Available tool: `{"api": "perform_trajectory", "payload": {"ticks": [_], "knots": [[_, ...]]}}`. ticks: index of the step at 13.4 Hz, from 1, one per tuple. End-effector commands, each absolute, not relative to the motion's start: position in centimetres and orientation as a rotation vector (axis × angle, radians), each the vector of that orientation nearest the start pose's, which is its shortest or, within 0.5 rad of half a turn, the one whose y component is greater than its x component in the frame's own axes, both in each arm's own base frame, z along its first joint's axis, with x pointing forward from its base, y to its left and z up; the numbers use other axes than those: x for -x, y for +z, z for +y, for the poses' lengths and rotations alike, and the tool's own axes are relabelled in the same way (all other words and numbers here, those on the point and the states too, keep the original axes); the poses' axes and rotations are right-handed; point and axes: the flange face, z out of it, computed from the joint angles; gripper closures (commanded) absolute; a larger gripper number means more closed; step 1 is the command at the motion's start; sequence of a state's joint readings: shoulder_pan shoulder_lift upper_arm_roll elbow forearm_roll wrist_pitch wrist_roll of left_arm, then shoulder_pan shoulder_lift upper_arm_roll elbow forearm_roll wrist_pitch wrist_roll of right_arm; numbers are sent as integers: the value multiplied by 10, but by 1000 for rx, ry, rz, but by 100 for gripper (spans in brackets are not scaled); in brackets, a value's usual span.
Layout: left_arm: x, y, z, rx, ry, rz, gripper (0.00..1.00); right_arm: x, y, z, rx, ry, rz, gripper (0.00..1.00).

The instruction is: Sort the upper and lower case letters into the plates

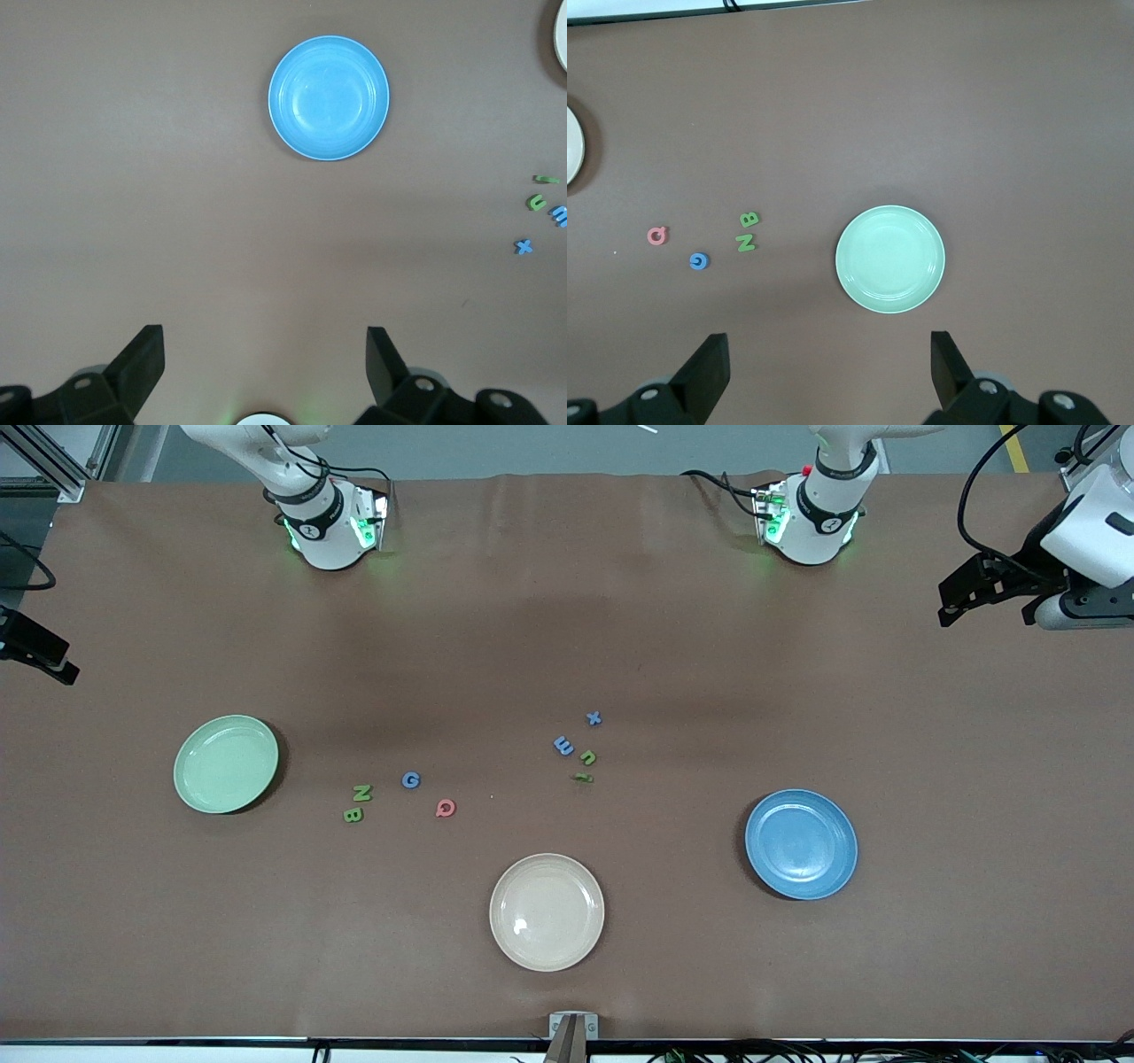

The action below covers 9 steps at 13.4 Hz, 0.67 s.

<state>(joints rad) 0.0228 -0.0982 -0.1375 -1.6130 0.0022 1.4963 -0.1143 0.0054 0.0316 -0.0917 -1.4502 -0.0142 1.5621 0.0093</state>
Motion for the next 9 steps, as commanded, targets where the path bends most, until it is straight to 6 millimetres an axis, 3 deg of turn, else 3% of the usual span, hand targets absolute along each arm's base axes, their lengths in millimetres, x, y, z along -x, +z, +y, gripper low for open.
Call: {"api": "perform_trajectory", "payload": {"ticks": [1,3,6,9], "knots": [[-509,655,-63,3142,35,32,0,-562,667,-52,3134,-126,182,0],[-511,652,-63,3139,42,34,0,-562,667,-52,3135,-128,182,0],[-531,639,-79,3130,71,57,0,-562,667,-52,3137,-130,182,0],[-548,590,-133,3128,150,166,0,-566,663,-42,3117,-123,158,0]]}}
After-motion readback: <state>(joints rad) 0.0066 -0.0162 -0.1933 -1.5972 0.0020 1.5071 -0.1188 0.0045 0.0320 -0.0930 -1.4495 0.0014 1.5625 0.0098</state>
